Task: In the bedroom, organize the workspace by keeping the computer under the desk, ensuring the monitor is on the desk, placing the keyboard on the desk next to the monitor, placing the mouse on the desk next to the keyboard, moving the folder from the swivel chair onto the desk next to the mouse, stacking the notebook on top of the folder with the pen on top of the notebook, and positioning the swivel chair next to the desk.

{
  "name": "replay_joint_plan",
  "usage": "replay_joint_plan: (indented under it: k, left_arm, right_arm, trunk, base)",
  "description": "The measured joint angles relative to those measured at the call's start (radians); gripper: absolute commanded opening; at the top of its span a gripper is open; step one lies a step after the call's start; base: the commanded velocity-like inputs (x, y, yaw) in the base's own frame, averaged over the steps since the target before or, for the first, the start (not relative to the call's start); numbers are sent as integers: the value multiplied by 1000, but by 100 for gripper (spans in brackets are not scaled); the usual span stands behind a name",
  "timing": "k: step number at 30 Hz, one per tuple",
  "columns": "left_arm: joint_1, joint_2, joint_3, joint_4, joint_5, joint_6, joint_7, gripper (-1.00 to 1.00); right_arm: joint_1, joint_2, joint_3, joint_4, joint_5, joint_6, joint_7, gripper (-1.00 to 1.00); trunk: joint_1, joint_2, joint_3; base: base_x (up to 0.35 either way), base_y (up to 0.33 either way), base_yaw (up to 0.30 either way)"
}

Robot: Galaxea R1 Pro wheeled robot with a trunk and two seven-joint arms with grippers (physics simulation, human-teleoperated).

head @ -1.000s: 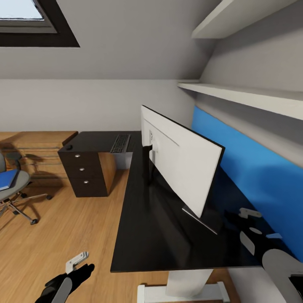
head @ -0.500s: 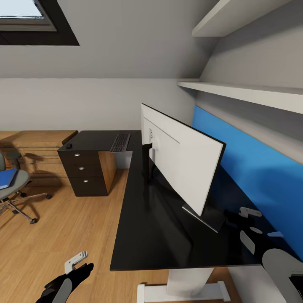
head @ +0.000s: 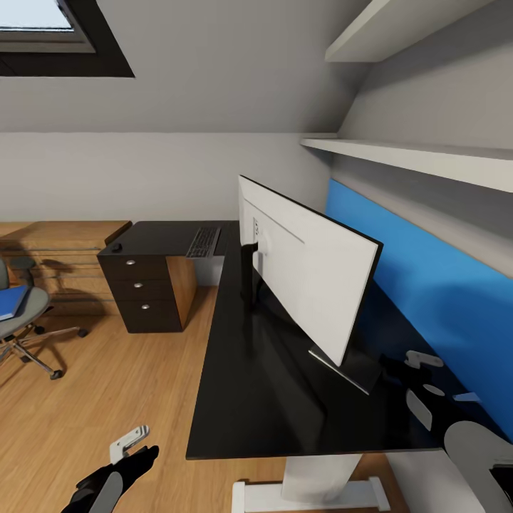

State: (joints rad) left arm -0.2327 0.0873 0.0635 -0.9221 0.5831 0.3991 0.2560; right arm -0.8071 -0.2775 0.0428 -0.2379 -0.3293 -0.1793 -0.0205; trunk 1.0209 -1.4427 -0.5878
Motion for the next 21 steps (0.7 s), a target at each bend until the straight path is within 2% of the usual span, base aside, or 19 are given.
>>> replay_joint_plan:
  k: [21]
  left_arm:
    - [0,-2,-2,2,0,-1,-1,100]
  right_arm:
    - [0,-1,1,0,0,0,2,100]
  trunk:
    - [0,0,0]
  base:
    - [32,0,0]
